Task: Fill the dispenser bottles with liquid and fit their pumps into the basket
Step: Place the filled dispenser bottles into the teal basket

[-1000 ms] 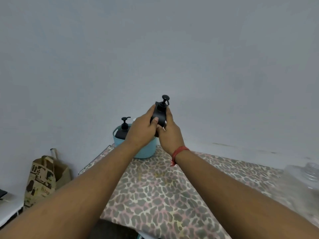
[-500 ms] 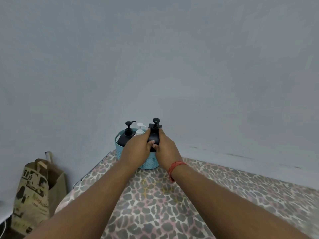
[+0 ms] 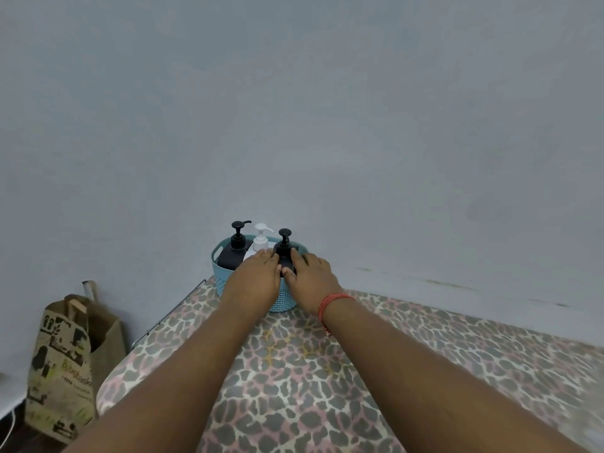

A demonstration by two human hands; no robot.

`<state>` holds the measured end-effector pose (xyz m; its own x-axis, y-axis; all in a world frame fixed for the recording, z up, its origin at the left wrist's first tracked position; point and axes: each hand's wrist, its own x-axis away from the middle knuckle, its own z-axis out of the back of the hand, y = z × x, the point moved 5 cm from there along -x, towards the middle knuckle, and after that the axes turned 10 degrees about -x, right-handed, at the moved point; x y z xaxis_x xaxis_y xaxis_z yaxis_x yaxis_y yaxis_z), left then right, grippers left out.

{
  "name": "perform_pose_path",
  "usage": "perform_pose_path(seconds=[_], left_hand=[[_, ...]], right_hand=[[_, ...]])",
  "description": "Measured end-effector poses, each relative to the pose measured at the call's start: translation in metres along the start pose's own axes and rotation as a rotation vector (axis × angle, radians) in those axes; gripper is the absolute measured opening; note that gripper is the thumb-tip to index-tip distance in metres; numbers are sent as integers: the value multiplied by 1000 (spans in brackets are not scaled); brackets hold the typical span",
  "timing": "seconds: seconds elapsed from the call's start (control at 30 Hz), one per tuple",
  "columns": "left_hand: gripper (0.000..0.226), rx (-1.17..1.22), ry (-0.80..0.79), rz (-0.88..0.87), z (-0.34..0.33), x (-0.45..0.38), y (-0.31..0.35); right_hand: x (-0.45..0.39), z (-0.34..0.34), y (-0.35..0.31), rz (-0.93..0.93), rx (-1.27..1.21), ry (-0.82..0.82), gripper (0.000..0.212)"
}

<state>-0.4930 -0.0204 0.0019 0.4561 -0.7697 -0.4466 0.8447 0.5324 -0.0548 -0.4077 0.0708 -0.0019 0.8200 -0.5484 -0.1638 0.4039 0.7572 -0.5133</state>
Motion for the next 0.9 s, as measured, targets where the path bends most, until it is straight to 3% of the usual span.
perform_pose_path(seconds=[0.13, 0.23, 0.37, 0.6, 0.9], left_hand=[[49, -185, -46, 6, 9, 5, 4], [61, -176, -82, 82, 22, 22, 7], [68, -207, -47, 48, 46, 46, 26], [71, -149, -71, -14, 87, 101, 103], [74, -63, -46, -90, 152, 162, 206]], right_hand=[[9, 1, 4, -39, -40, -2, 68], [26, 15, 11, -21, -15, 49, 72], [69, 37, 30, -9, 67, 57, 75], [185, 82, 55, -8, 328, 84, 80], [317, 146, 59, 4, 441, 214, 79]])
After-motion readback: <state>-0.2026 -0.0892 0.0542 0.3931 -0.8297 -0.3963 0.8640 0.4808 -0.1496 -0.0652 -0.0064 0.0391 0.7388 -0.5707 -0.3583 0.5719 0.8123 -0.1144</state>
